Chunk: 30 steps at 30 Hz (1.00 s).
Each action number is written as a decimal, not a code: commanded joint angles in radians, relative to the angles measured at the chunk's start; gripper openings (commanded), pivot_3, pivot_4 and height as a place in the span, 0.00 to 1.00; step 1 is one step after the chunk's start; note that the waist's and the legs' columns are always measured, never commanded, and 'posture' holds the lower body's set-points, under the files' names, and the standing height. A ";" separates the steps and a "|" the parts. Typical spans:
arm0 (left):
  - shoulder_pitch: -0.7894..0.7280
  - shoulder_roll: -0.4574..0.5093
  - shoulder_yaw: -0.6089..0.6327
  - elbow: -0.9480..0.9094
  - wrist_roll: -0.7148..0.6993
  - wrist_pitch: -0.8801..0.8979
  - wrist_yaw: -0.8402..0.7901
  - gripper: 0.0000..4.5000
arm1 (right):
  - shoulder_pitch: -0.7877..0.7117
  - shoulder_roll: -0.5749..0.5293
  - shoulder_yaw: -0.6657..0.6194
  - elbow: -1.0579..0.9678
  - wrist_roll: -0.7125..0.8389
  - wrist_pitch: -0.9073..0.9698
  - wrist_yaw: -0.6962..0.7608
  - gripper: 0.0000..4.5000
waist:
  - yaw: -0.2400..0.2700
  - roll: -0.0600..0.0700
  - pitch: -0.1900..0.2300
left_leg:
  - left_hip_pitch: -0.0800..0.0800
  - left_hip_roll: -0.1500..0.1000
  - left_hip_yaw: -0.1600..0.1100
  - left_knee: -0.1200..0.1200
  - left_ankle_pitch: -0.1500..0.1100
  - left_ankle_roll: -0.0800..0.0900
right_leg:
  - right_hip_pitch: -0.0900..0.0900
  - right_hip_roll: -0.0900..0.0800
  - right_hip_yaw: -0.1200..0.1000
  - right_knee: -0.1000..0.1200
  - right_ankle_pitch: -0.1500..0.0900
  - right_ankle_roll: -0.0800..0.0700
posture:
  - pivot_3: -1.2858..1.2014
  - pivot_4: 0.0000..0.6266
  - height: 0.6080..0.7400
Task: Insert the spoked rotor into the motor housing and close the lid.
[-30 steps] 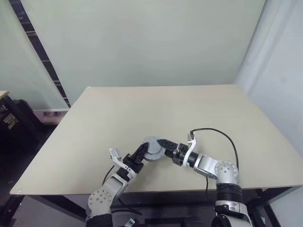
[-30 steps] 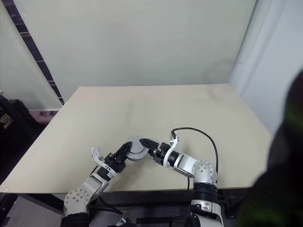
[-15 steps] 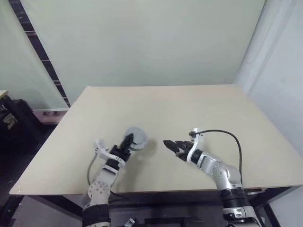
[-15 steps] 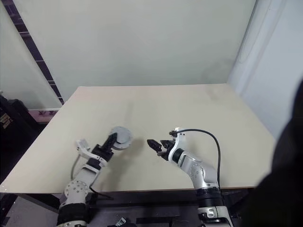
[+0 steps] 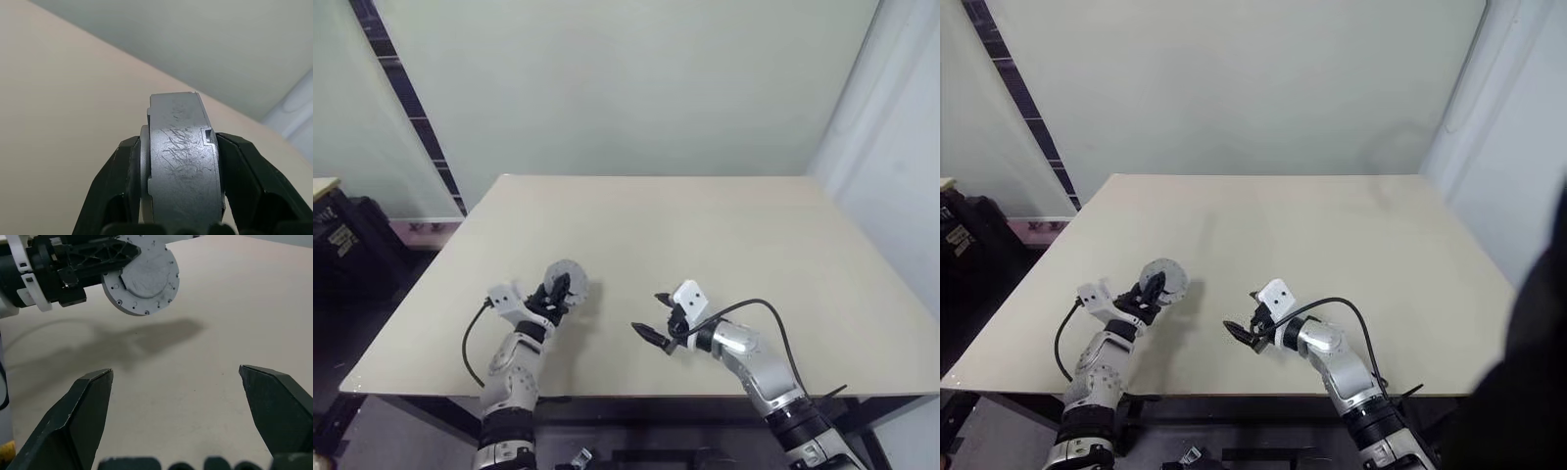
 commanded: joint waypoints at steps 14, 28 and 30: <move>-0.032 0.053 0.034 0.094 0.077 -0.089 0.141 0.99 | -0.027 0.006 -0.005 -0.007 -0.039 -0.024 0.015 1.00 | 0.000 -0.003 0.001 | 0.003 0.000 0.000 0.002 0.000 0.000 | 0.002 0.000 0.000 0.003 0.000 0.000 | 0.52 0.00 1.00; 0.171 0.102 -0.006 -0.222 0.081 -0.097 0.034 0.99 | -0.034 0.033 -0.078 -0.002 0.012 0.021 0.004 1.00 | 0.000 -0.003 0.001 | 0.003 0.000 0.000 0.002 0.000 0.000 | 0.003 0.000 0.000 0.003 0.000 0.000 | 0.52 0.00 1.00; 0.228 0.124 -0.037 -0.322 0.062 -0.066 -0.031 0.99 | -0.036 0.031 -0.113 -0.016 0.028 0.049 -0.009 1.00 | 0.001 -0.003 0.001 | 0.003 0.000 0.000 0.002 0.000 0.000 | 0.003 0.000 0.000 0.003 0.000 0.000 | 0.52 0.00 1.00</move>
